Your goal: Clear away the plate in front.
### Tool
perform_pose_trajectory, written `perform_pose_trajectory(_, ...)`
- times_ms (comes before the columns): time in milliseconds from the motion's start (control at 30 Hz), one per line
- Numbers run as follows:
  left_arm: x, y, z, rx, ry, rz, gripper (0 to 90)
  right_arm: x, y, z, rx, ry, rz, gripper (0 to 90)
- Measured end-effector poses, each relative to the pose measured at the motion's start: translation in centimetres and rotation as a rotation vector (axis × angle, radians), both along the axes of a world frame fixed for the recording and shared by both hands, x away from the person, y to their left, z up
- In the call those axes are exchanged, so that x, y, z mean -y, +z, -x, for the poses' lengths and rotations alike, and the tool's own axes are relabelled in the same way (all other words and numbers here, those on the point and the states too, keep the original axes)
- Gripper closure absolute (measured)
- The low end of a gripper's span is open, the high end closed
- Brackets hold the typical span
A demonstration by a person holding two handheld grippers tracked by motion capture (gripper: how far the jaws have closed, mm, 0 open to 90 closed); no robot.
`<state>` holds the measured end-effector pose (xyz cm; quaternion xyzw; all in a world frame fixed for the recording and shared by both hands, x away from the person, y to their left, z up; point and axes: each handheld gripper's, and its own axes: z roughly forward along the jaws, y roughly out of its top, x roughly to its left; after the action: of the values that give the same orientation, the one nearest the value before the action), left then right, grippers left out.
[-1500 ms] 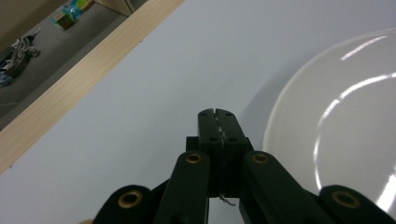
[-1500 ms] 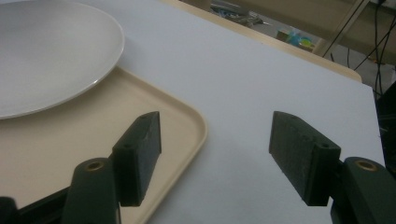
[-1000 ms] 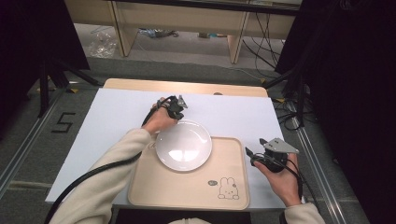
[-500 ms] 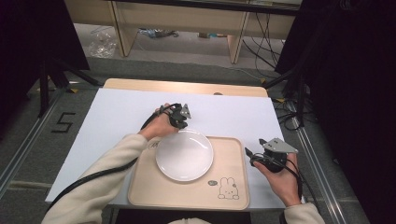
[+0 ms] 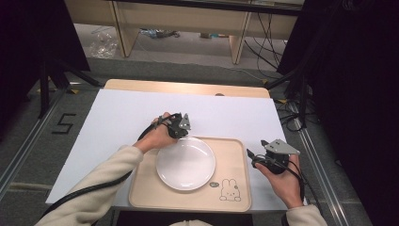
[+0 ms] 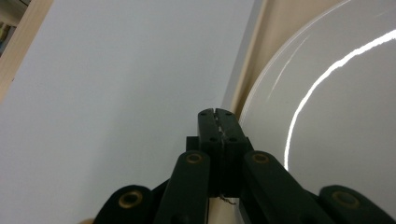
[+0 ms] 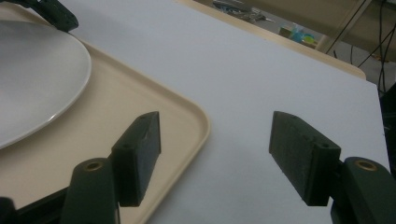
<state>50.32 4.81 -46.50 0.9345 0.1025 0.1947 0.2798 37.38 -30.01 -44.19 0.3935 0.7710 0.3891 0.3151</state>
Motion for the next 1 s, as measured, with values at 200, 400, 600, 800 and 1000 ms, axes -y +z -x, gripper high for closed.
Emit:
perform_pose_trajectory(200,0.2,-0.6,0.8,-0.023,-0.02,-0.019,90.0,0.0,0.0,0.0,0.0,0.0,0.005,34.9)
perform_pose_trajectory(400,-0.2,-0.7,1.3,-0.02,-0.001,0.011,90.0,0.0,0.0,0.0,-0.001,0.002,0.006,34.9)
perform_pose_trajectory(600,-2.0,0.1,1.8,0.017,0.085,0.09,82.2,0.1,0.0,0.1,-0.001,-0.001,-0.002,34.8)
perform_pose_trajectory(800,-5.2,1.4,3.4,0.045,0.162,0.211,65.3,0.1,0.1,0.1,-0.003,-0.005,-0.017,34.5)
perform_pose_trajectory(1000,-8.3,2.4,5.4,0.041,0.262,0.361,49.8,0.1,0.1,0.1,-0.012,-0.004,-0.024,34.2)
